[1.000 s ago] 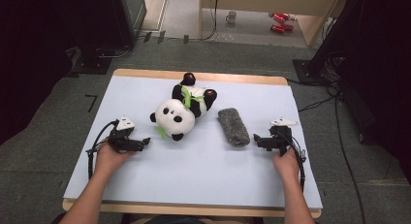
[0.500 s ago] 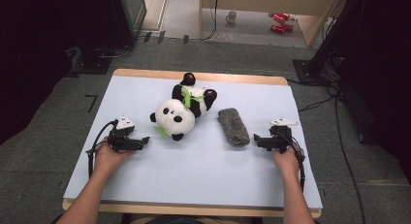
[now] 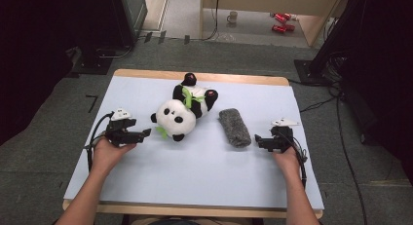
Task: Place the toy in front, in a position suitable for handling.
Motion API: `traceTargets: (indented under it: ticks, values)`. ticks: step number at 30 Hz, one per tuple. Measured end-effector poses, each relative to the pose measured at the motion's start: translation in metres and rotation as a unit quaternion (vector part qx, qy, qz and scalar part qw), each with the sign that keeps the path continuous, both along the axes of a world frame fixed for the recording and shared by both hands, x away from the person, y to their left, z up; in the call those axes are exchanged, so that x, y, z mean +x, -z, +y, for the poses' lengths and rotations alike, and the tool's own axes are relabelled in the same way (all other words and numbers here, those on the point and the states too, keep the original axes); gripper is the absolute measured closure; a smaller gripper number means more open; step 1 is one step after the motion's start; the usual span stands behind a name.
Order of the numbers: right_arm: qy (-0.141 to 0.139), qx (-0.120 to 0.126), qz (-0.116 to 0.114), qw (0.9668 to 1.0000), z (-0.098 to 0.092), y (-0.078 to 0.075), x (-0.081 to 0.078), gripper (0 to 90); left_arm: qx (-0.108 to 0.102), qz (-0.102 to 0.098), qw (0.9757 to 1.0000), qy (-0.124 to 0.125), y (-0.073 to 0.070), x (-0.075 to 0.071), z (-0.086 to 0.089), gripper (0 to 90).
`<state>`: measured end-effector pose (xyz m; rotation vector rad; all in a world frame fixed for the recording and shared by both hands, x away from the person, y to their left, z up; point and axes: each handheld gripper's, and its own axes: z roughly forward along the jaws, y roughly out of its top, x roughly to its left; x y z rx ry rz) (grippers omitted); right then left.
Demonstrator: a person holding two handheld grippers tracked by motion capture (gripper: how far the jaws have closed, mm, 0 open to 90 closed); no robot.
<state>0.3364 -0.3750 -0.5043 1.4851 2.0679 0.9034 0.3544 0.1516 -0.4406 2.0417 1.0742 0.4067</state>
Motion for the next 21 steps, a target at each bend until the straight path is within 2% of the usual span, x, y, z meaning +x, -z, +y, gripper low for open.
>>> traceTargets:
  ticks: [7,12,16,21]
  values:
    - [0.000,-0.001,0.000,1.0000,0.000,0.000,0.000,7.8,-0.004,0.000,1.0000,0.006,-0.024,0.006,-0.018,25.0]
    - [0.000,-0.001,0.000,1.0000,0.000,0.000,0.000,7.8,-0.009,-0.003,0.9998,0.015,-0.035,0.012,-0.032,25.2]
    - [0.000,-0.001,0.000,1.0000,0.000,0.000,0.000,7.8,0.001,-0.010,0.9996,0.025,-0.040,0.015,-0.044,25.1]
    - [0.000,-0.002,0.000,1.0000,0.000,0.000,0.000,7.9,-0.002,-0.011,0.9994,0.033,-0.050,0.023,-0.062,25.1]
